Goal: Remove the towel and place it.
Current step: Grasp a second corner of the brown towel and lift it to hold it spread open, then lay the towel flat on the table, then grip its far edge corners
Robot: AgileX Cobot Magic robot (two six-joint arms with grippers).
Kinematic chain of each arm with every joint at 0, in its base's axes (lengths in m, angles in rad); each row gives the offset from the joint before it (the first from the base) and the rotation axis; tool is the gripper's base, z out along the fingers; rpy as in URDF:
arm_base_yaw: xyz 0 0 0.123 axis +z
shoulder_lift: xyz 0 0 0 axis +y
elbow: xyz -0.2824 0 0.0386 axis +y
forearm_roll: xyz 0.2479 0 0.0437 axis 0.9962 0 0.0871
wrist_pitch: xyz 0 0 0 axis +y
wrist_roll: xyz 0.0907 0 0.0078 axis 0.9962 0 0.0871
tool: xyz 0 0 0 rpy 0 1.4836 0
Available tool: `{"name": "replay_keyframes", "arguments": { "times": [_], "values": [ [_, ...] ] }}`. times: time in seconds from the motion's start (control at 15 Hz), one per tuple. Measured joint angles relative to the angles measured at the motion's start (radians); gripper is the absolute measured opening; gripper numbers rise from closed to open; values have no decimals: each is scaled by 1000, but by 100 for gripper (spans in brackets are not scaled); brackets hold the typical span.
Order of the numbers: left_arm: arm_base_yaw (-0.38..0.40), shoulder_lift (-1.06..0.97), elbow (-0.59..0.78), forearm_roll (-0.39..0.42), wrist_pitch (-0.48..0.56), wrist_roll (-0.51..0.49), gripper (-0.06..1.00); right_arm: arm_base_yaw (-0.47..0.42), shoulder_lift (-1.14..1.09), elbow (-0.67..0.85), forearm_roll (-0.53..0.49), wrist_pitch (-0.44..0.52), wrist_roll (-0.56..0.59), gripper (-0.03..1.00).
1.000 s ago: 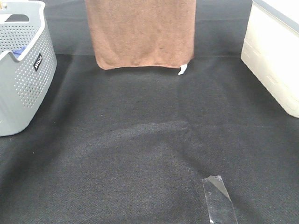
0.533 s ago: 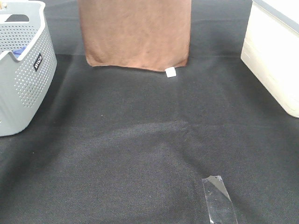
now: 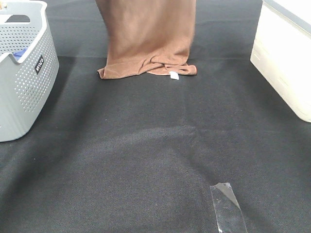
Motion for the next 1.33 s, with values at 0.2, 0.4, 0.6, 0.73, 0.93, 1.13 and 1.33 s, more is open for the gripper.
{"name": "replay_keyframes", "arguments": {
  "times": [0.2,0.4,0.6,0.73,0.93,1.13,1.33],
  "values": [
    [-18,-71,0,-99,294,6,0,0,-67,1,20,304,0,1],
    [-19,-155,0,-196,420,6,0,-1,-134,0,35,529,-19,1],
    [-18,-221,41,-270,424,1,0,-2,-210,4,49,543,-24,1],
    [-19,-328,207,-301,425,-10,0,-2,-308,85,85,543,-25,1],
    [-25,-569,588,-372,423,-18,0,-2,-508,410,119,543,-26,1],
    [-29,-799,961,-452,420,-8,0,1,-699,794,157,542,-26,1],
    [-33,-1021,1263,-509,415,-2,0,4,-897,1091,211,539,-23,1]
  ]
}}
